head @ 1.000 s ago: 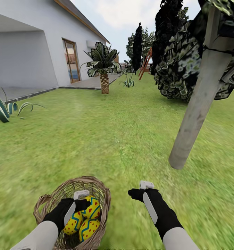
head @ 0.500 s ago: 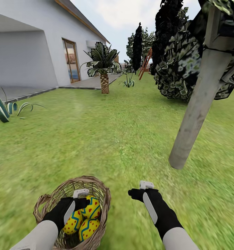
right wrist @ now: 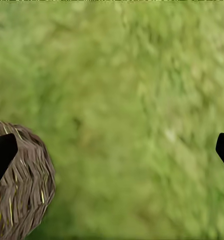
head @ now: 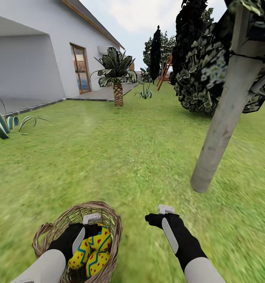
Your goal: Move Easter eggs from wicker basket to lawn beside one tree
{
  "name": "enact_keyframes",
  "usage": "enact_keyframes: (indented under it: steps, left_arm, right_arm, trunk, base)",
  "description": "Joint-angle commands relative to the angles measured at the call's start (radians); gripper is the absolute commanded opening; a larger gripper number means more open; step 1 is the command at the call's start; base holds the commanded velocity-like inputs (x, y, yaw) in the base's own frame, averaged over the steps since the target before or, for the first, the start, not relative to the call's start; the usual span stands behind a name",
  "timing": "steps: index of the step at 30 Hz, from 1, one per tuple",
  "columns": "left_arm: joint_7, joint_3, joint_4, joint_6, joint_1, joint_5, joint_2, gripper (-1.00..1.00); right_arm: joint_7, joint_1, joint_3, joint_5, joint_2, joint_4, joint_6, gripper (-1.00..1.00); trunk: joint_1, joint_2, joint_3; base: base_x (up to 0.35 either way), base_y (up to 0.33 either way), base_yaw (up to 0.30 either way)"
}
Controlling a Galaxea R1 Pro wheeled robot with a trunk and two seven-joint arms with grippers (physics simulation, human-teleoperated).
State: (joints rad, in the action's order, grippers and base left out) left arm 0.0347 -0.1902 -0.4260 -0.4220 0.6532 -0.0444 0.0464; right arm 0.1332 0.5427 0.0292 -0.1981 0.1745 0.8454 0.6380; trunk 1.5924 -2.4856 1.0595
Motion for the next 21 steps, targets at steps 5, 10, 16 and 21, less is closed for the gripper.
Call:
enact_keyframes:
  steps: [5,10,16,21]
  left_arm:
    - [0.003,-0.008,-0.002,-0.006,0.0,-0.005,0.001,1.0]
    - [0.002,-0.008,-0.002,-0.006,0.0,-0.005,0.001,1.0]
    - [0.002,-0.009,-0.002,-0.006,0.0,-0.005,0.001,1.0]
    - [0.002,-0.009,-0.002,-0.006,0.0,-0.005,0.001,1.0]
  right_arm:
    - [0.009,0.0,0.002,-0.011,0.0,0.001,0.003,1.0]
    - [0.009,0.0,0.002,-0.011,0.0,0.001,0.003,1.0]
    - [0.009,0.0,0.003,-0.011,0.0,0.001,0.003,1.0]
    - [0.01,0.0,0.004,-0.011,0.0,0.001,0.003,1.0]
  trunk:
    - [0.0,0.0,0.001]
    - [0.0,0.0,0.001]
    - [0.008,-0.014,0.007]
    - [0.009,-0.015,0.019]
  base:
    - [0.194,0.0,0.0]
    - [0.051,0.0,0.0]
    - [0.004,0.0,0.0]
    - [0.0,0.0,0.0]
